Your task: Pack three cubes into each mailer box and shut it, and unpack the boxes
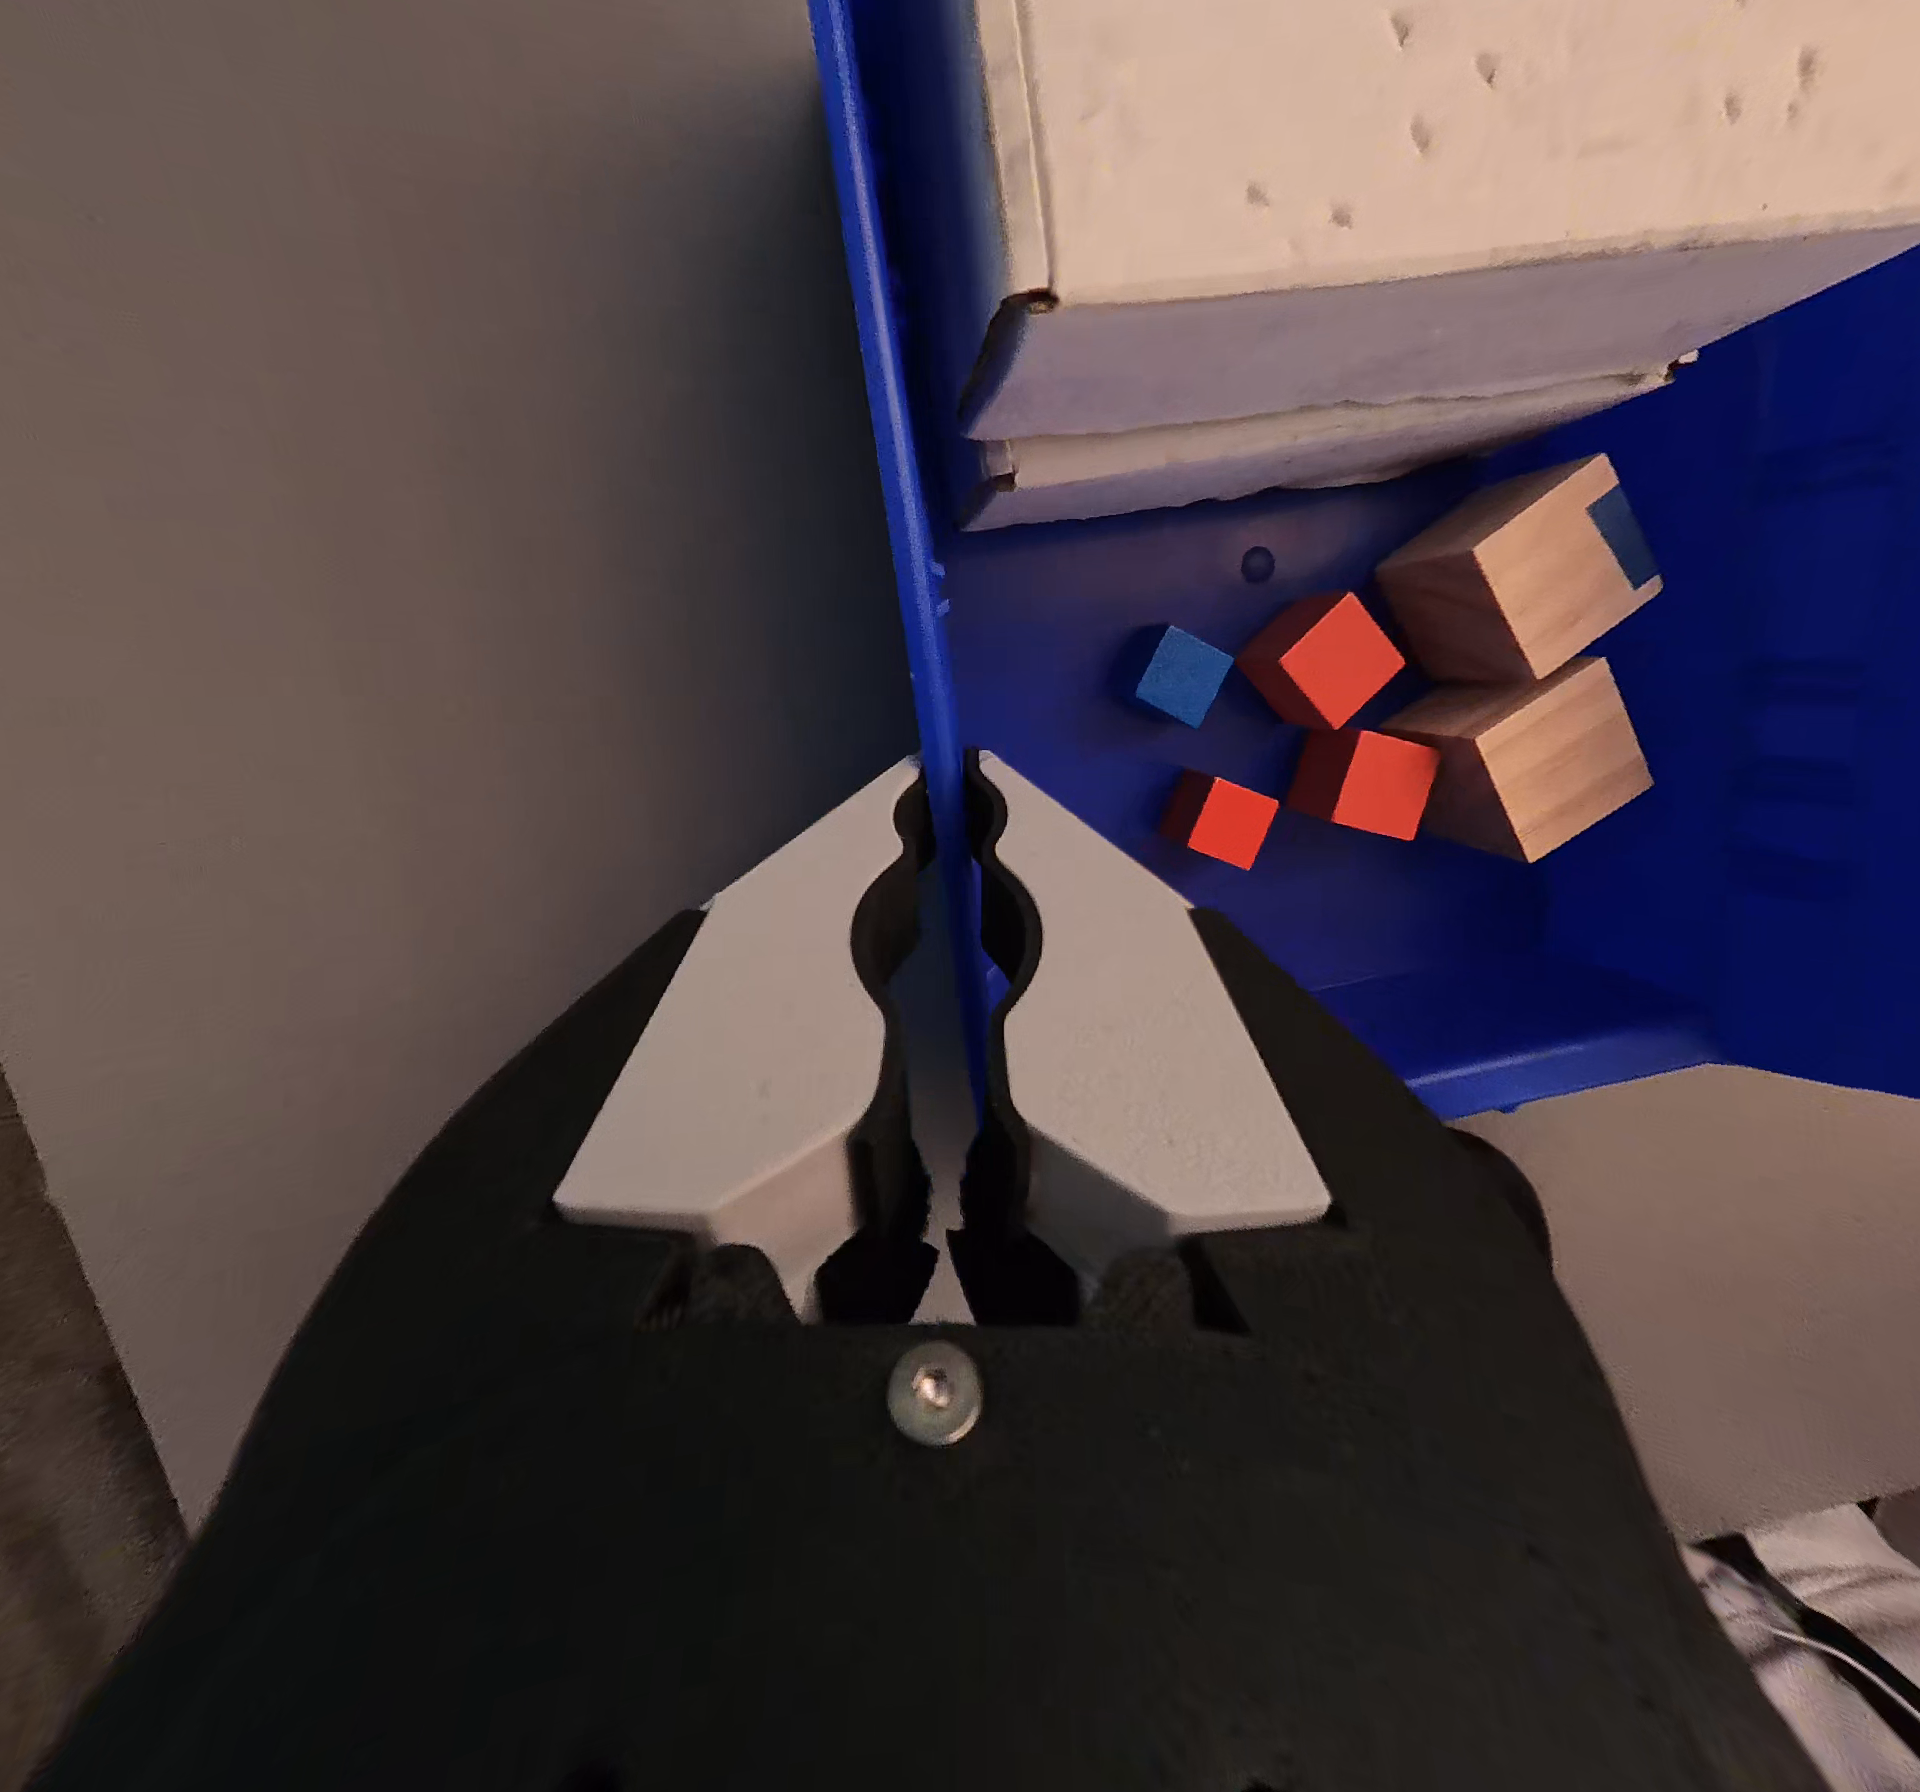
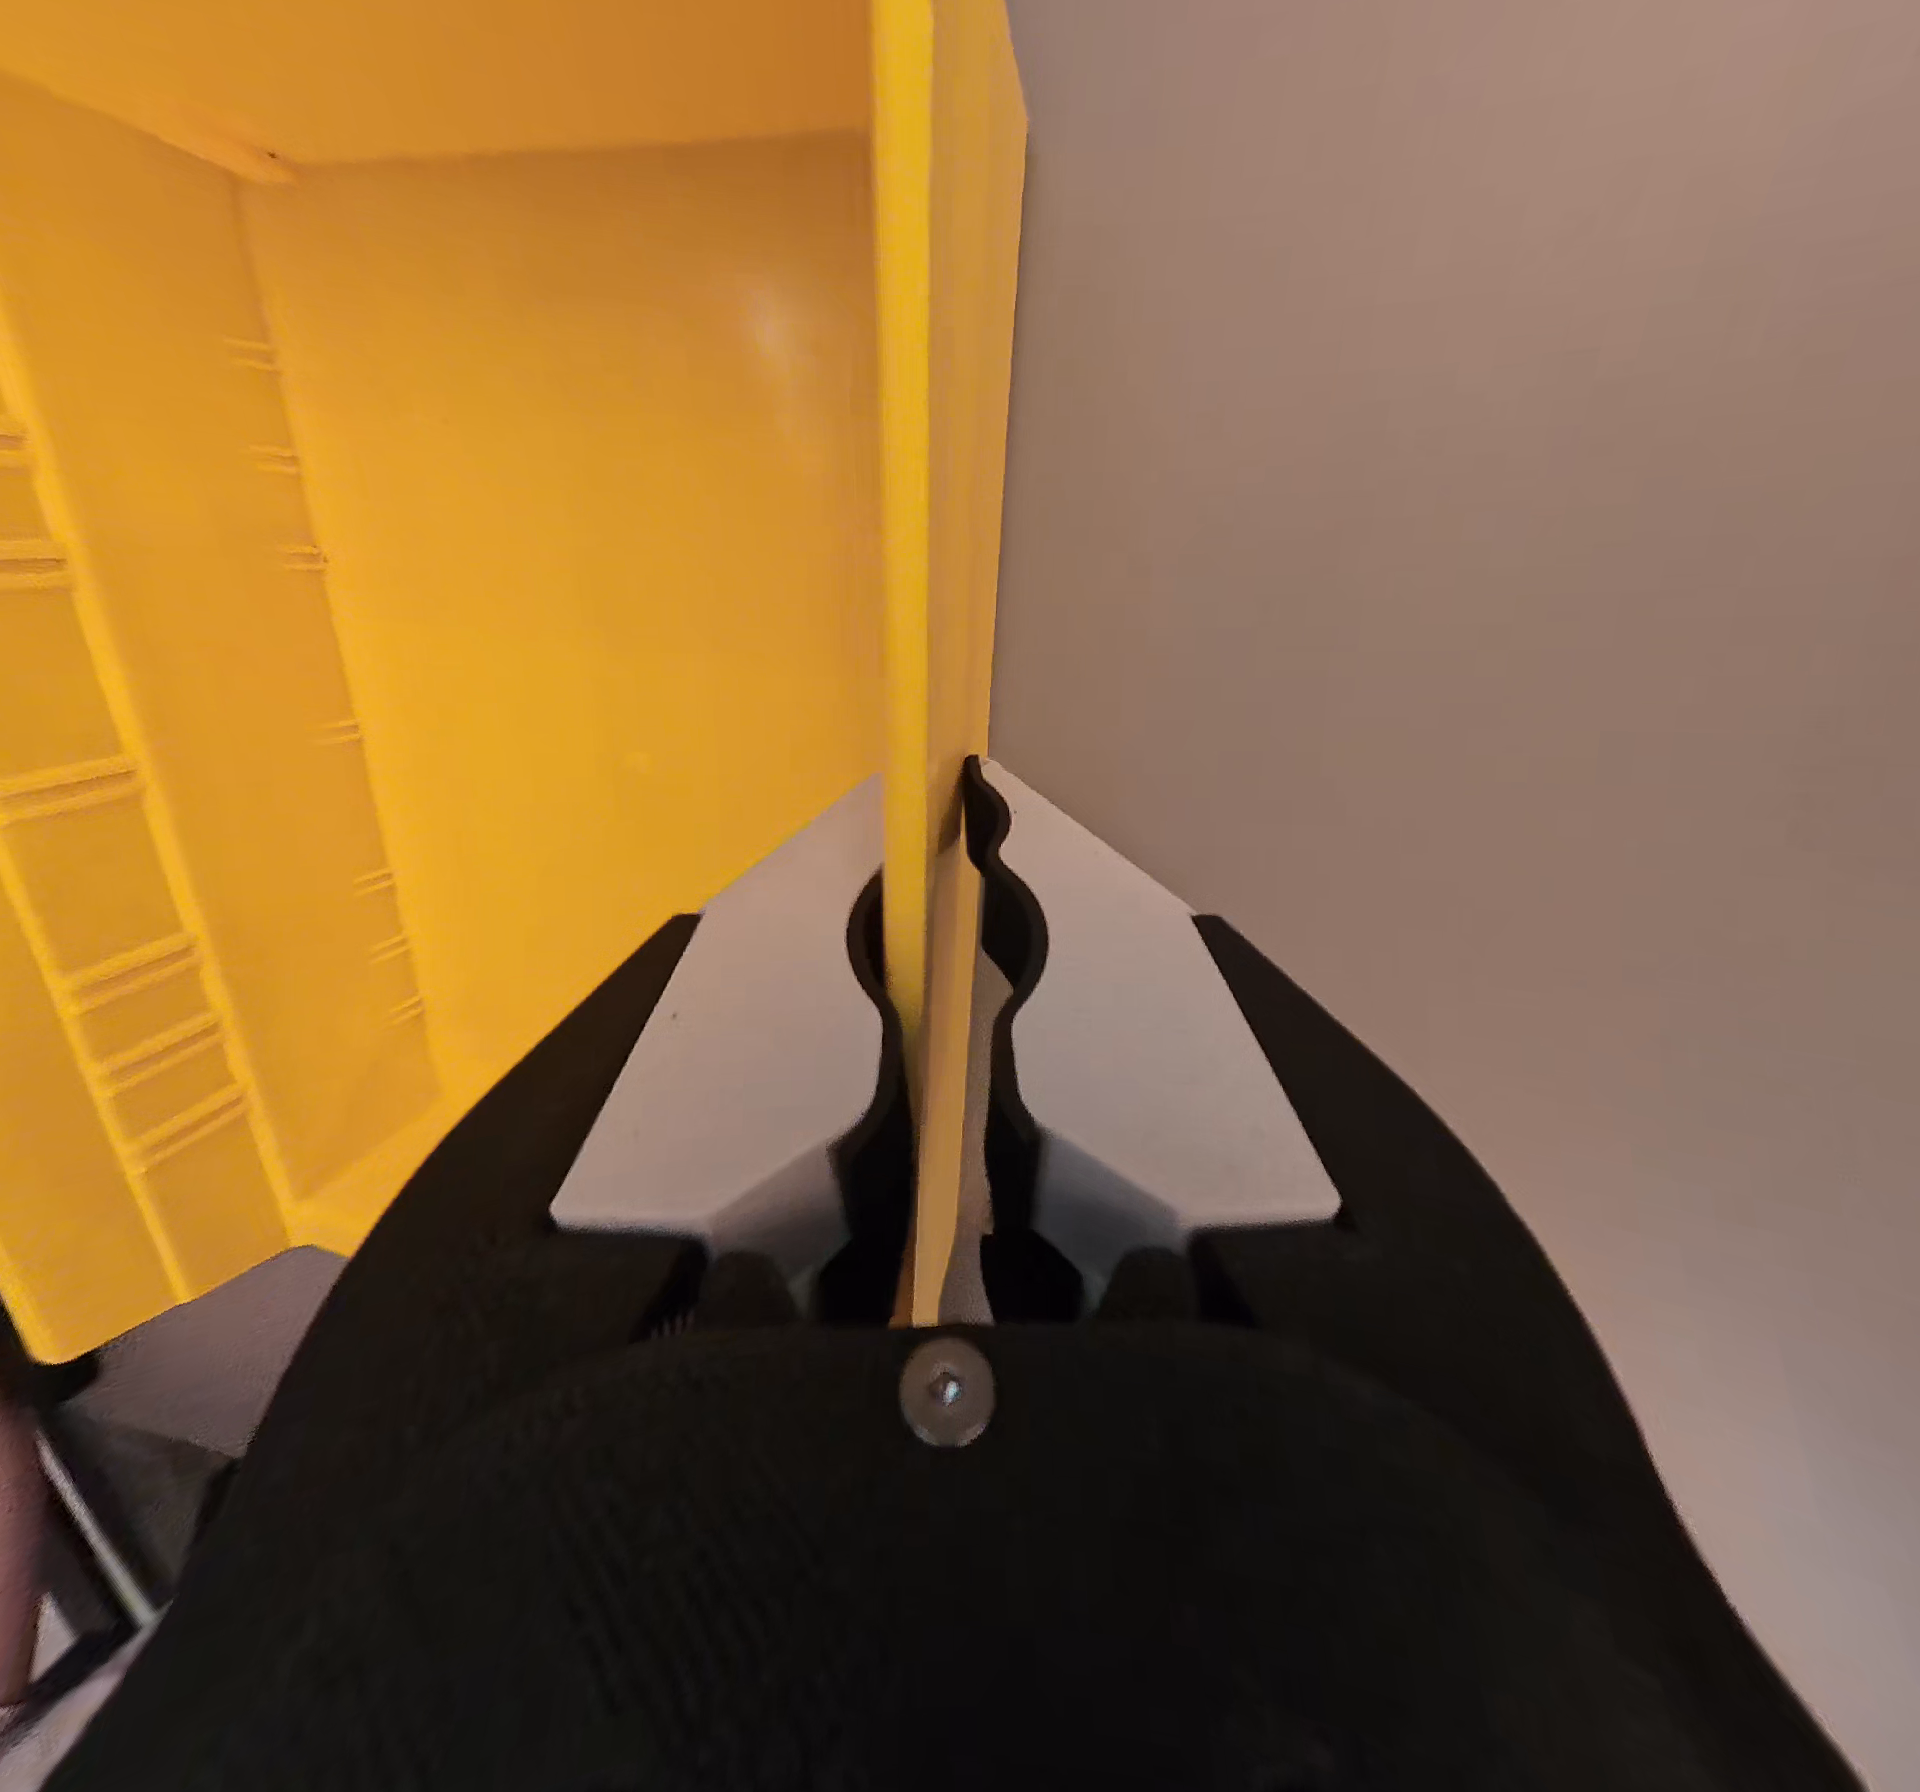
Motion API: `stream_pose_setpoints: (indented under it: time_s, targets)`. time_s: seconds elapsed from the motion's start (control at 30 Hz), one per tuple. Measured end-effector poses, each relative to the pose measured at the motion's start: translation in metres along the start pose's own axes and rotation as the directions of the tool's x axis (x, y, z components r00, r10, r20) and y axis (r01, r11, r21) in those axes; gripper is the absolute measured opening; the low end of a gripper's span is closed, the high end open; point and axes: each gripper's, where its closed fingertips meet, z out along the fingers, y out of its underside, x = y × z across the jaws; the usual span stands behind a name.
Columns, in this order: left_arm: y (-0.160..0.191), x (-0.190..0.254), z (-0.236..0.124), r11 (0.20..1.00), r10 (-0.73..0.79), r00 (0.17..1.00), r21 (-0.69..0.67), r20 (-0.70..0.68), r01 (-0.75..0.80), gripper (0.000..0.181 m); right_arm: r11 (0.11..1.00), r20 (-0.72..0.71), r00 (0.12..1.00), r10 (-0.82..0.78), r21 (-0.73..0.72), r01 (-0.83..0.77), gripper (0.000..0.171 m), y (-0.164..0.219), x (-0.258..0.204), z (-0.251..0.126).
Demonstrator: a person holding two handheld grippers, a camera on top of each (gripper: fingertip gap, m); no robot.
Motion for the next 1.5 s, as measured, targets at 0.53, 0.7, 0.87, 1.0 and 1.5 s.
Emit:
stream_pose_setpoints:
  time_s: [0.53, 0.7, 0.87, 1.0, 1.5]
  targets:
    - [0.009, 0.01, -0.002, 0.986, 0.168, 0.985, -0.008, -0.047, -0.169, 0.005, 0.99, -0.006, 0.99, -0.14, 0.006, 0.141, 0.003, -0.004, 0.018, -0.005]
    - [0.009, 0.009, -0.003, 0.986, 0.166, 0.985, -0.002, -0.055, -0.166, 0.005, 0.98, -0.019, 0.98, -0.198, 0.007, 0.198, 0.004, -0.006, 0.015, -0.004]
    - [0.008, 0.004, -0.003, 0.99, 0.141, 0.989, -0.003, -0.036, -0.141, 0.004, 0.981, -0.049, 0.981, -0.189, 0.04, 0.191, 0.004, -0.019, 0.019, -0.002]
    - [0.007, -0.001, -0.004, 0.991, 0.133, 0.991, 0.003, -0.007, -0.133, 0.004, 0.981, -0.032, 0.98, -0.194, 0.016, 0.195, 0.004, -0.008, 0.017, -0.004]
    - [0.013, -0.015, -0.008, 0.994, 0.112, 0.994, 0.013, 0.013, -0.113, 0.004, 0.989, -0.015, 0.99, -0.144, 0.019, 0.144, 0.003, 0.0, 0.028, -0.008]
